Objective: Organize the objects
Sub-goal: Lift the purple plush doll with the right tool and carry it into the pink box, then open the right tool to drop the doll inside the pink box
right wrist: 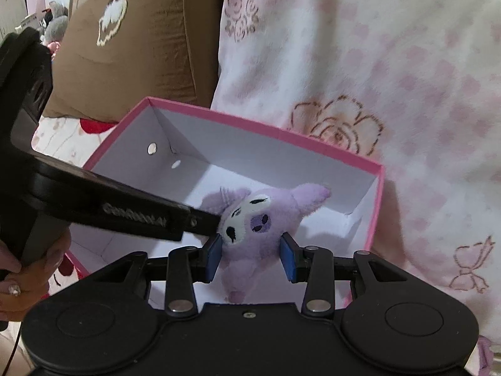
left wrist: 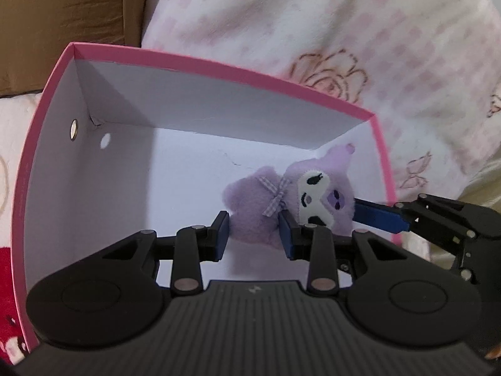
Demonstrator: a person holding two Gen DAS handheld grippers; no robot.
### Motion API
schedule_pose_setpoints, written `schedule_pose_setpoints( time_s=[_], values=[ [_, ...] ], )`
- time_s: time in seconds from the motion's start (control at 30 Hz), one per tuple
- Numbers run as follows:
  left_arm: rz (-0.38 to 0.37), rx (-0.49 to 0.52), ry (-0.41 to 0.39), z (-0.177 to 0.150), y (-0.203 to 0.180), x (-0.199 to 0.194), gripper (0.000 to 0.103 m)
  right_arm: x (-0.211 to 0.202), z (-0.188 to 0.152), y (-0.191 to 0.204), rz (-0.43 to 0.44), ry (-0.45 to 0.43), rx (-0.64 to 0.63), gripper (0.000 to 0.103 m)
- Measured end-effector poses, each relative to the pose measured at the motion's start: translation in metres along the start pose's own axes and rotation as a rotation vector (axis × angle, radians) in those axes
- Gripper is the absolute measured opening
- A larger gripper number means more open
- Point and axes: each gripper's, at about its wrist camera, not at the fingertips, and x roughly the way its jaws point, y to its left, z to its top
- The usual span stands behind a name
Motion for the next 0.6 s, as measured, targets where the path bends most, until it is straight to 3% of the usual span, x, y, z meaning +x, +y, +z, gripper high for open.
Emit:
schedule_pose_setpoints(
  time_s=[0.23, 0.4, 0.6],
  values=[
    [0.03, -0.048, 0.051, 0.008, 0.007, 0.024, 0.026, 0.025, 0.006, 0.007, -0.051, 0.04, -0.055, 0.044],
    [0.075, 0.023, 0.037, 0.009, -0.001, 0.028, 0.026, 0.039, 0.009, 0.004, -0.064, 0.067, -0.071, 0.043],
    [0.069, -0.001, 0.06, 0.007, 0.001, 0.038, 0.026, 0.052, 0.009, 0.006, -0.11, 0.109, -0.119, 0.04]
  ],
)
